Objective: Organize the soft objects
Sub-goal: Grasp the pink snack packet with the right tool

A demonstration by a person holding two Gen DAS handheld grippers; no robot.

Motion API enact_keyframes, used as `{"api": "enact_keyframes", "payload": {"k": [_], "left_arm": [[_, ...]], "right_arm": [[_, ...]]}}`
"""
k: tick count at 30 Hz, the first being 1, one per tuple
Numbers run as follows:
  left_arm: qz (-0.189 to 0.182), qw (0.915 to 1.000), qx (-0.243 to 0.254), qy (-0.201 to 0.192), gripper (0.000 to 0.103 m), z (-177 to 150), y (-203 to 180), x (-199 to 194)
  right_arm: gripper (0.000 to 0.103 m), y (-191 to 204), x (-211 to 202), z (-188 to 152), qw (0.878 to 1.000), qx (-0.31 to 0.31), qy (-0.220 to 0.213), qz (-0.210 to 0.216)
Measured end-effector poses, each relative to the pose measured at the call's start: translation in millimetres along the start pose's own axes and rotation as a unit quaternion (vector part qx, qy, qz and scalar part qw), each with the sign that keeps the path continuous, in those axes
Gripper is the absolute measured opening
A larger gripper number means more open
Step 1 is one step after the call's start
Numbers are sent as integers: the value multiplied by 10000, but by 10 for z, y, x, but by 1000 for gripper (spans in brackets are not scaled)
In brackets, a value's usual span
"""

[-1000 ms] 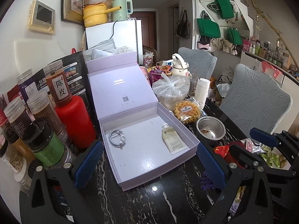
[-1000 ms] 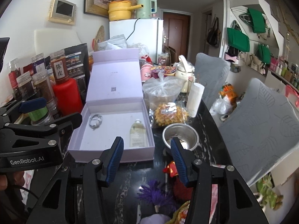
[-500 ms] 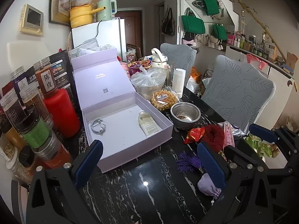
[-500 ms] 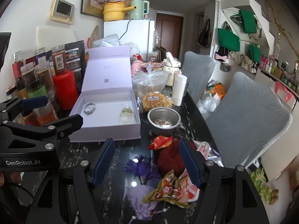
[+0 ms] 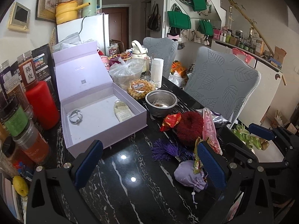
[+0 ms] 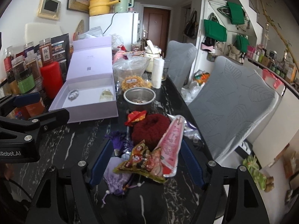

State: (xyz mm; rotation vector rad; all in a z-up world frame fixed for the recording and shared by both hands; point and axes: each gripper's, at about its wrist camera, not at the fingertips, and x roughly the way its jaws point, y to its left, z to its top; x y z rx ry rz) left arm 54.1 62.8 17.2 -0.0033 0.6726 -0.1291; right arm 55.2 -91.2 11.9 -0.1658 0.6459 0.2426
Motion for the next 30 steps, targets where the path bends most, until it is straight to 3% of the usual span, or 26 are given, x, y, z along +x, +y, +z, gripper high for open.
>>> {"api": "enact_keyframes", "payload": {"k": [20,30], "left_arm": [[-671,9933,340,873,103,-528,-508,568],[-719,9892,633,1114,103,-641,-699,828]], "right_arm": [[76,-413,209,-541,9978,306,573,-94],[76,-755,420,-664,9938,696,817,-279]]}}
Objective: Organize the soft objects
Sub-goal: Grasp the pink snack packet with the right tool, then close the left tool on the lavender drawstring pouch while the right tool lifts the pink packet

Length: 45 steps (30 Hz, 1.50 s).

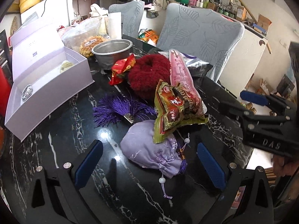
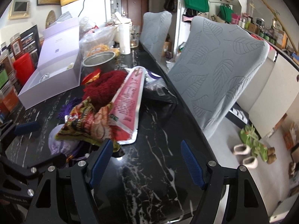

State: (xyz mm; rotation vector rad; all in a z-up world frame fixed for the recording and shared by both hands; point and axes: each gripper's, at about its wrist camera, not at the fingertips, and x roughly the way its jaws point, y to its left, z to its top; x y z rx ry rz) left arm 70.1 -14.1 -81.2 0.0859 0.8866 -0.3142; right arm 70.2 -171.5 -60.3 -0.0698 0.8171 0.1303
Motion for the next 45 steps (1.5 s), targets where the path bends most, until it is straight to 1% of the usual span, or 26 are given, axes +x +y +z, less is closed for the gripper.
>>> {"api": "enact_keyframes", "payload": {"k": [4,5,6,7,8,9,16,20,22,25,27,28,29,31,32,35,39,41,43,45], "left_arm": [[-76,9999,-29,135,101,-15,2,115],[-108,9998,-60,182,96,-21,11,145],[-144,9996,-89,226,87,-24,22,174],[-234,9993,-113,253,84,-31,36,193],[-272,9995,-81,161,77,-28,46,175],[-333,9992,-106,183,73,-17,61,179],[-418,9987,-236,147,62,1,169,135],[-453,9983,-336,161,60,-24,230,93],[-418,9983,-381,158,59,-39,277,90],[-252,9986,-453,118,58,-73,372,15],[-151,9986,-501,79,58,-106,427,-30],[-94,9986,-523,69,58,-117,463,-50],[-23,9985,-553,47,57,-131,501,-73],[84,9980,-619,13,57,-154,573,-113],[132,9977,-663,-8,57,-167,611,-137],[228,9964,-809,-78,57,-187,710,-207],[393,9950,-908,-163,57,-244,809,-267],[510,9939,-961,-167,57,-275,860,-269],[508,9926,-1089,-176,57,-294,921,-270],[504,9910,-1221,-192,57,-311,982,-275]], "right_arm": [[75,-85,95,20,9999,101,11,-1],[75,-105,122,26,9999,120,12,-1],[75,-121,155,37,9999,144,15,11],[75,-134,187,49,9999,167,20,39],[75,-146,234,67,9998,200,42,83],[75,-152,263,77,9997,221,58,120],[74,-130,507,228,9989,238,118,384],[71,-81,626,316,9986,220,172,458],[71,-58,668,347,9977,229,190,602],[69,-32,714,368,9966,267,245,744],[65,13,747,377,9963,246,282,774],[60,39,766,381,9961,237,304,790],[52,66,783,383,9957,237,320,832],[46,110,811,379,9948,229,357,924],[39,141,804,377,9952,176,306,910],[28,195,788,370,9954,137,265,915],[23,244,723,351,9965,33,120,831],[23,264,681,333,9967,-37,46,804],[23,273,640,317,9967,-58,5,811],[23,288,597,296,9974,-101,3,715]]}}
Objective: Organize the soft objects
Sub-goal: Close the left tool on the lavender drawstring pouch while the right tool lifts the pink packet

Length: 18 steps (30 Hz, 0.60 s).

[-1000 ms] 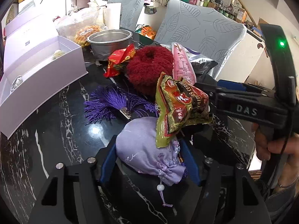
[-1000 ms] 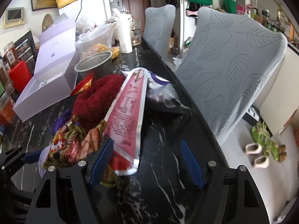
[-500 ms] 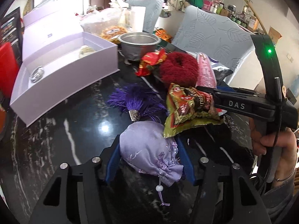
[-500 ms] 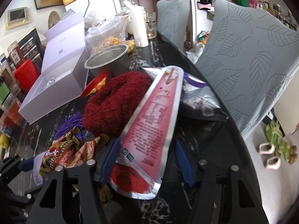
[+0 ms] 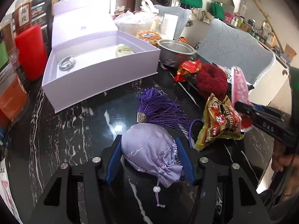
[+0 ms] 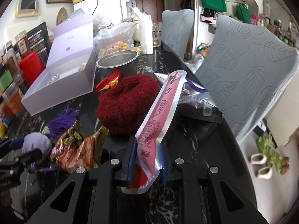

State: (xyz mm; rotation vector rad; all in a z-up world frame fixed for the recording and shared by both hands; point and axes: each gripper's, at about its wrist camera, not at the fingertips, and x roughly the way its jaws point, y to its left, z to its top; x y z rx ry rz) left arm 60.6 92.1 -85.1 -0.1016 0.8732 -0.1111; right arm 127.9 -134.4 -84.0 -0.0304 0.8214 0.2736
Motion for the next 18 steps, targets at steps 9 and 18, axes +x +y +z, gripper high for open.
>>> {"api": "enact_keyframes", "payload": {"k": [9,18], "left_arm": [[11,9996,-204,-196,57,48,97,-83],[21,9984,-372,-415,57,70,195,-232]], "right_arm": [[10,72,-263,-95,9998,-146,-36,-160],[10,176,-319,-148,9997,-228,-31,-82]]}}
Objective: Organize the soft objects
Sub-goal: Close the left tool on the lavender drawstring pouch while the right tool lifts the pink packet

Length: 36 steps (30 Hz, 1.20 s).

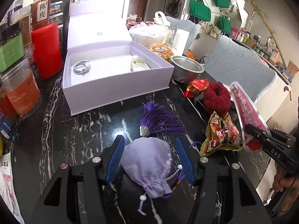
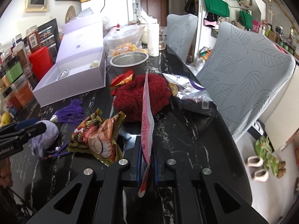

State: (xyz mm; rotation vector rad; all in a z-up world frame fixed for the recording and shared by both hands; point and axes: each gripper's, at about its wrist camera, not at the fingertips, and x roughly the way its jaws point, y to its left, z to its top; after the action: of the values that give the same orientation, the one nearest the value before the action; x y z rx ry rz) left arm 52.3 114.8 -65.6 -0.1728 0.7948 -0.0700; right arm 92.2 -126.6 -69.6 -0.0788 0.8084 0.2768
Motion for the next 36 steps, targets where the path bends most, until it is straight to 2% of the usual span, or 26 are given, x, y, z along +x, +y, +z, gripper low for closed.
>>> {"api": "enact_keyframes", "payload": {"k": [3,10,17,20,23,25,26,29,36], "left_arm": [[3,10000,28,-79,57,15,-2,-33],[-120,9994,-39,320,57,-85,29,63],[426,9980,93,449,60,-176,21,237],[766,9955,341,445,71,-191,-26,309],[704,9965,215,394,72,-182,14,316],[676,9969,148,378,67,-173,28,309],[644,9973,89,350,54,-164,31,297],[449,9982,-36,389,48,-128,51,279],[312,9994,73,120,47,-40,-33,58]], "right_arm": [[10,42,-64,7,10000,-53,-58,-2],[10,137,-160,22,9997,-172,-142,57],[10,173,-136,-3,9997,-207,-71,85],[10,172,-134,-9,9997,-213,-66,66],[10,157,-132,-8,9998,-170,-64,103],[10,140,-133,-9,9998,-143,-64,100],[10,133,-133,-10,9998,-136,-62,90],[10,120,-136,-19,9999,-129,-61,44],[10,120,-177,-10,9998,-140,-121,66]]}}
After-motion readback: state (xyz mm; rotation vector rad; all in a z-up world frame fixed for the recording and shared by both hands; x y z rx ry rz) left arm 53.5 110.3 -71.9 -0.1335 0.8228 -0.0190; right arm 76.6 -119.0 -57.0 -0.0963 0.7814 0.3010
